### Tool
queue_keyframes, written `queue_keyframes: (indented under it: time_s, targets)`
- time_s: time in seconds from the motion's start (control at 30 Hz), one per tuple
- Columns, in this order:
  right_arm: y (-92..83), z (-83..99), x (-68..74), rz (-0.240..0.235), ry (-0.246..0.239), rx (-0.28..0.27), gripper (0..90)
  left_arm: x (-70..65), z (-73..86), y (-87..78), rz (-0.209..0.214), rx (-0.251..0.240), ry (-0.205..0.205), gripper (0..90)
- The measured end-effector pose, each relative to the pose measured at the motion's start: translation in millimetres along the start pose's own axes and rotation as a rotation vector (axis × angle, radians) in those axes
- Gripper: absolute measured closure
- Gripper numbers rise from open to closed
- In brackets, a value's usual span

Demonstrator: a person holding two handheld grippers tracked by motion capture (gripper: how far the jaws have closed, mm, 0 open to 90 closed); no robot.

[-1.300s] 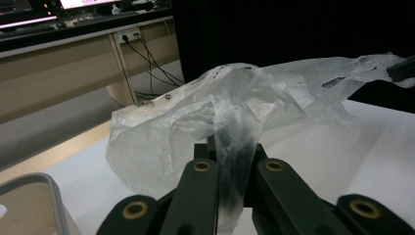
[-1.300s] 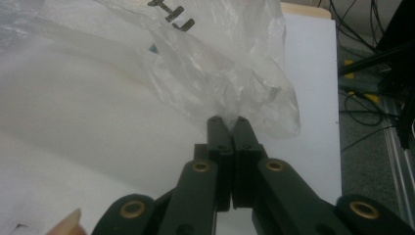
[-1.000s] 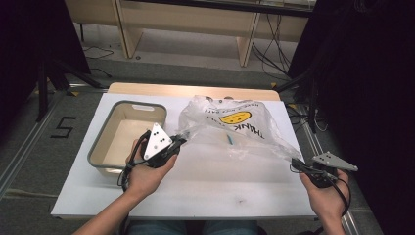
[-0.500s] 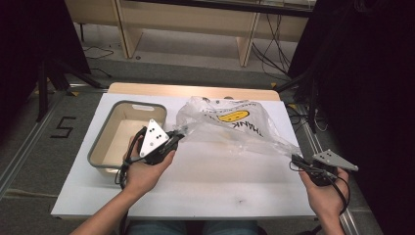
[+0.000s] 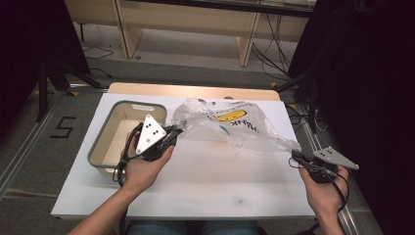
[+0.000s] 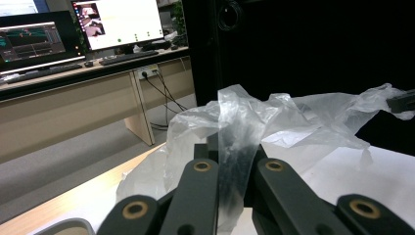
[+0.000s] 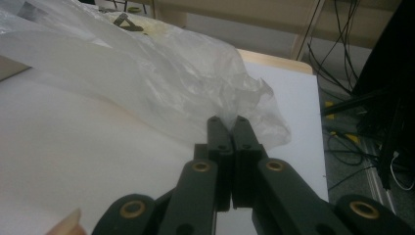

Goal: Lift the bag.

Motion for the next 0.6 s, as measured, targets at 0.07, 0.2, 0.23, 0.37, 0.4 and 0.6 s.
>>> queue_keyframes:
  time_s: [0.07, 0.2, 0.23, 0.37, 0.4, 0.6]
  targets:
    - [-0.2, -2.0, 0.3, 0.001, 0.0, -0.008, 89.6, 0.5, -1.3, -0.5, -0.001, -0.003, 0.001, 88.7]
    - [-0.2, -6.1, 0.6, 0.007, 0.005, -0.023, 89.5, 1.6, -4.2, -1.4, -0.005, -0.012, 0.001, 88.7]
    - [-0.2, -7.0, 0.6, 0.007, 0.003, -0.026, 89.5, 2.1, -5.0, -1.5, -0.006, -0.016, 0.001, 88.7]
    - [-0.5, -10.8, 0.4, 0.013, 0.006, -0.039, 89.5, 2.6, -8.6, -2.0, -0.008, -0.027, 0.0, 88.7]
    - [-0.8, -11.8, 0.8, 0.013, 0.008, -0.041, 89.5, 2.8, -9.3, -2.4, -0.009, -0.026, 0.003, 88.7]
    - [-0.7, -17.3, 1.8, 0.018, 0.007, -0.059, 89.5, 2.8, -14.0, -2.7, -0.009, -0.04, 0.006, 88.7]
Point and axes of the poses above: each handheld gripper's, and its own axes: y roughly forward along the jaws, z roughly out of its underside, x roughly to its left, the point moved 5 cm from there along y, roughly forward along the jaws, and after that the axes turned 15 degrees about z, right-handed, at the moved point
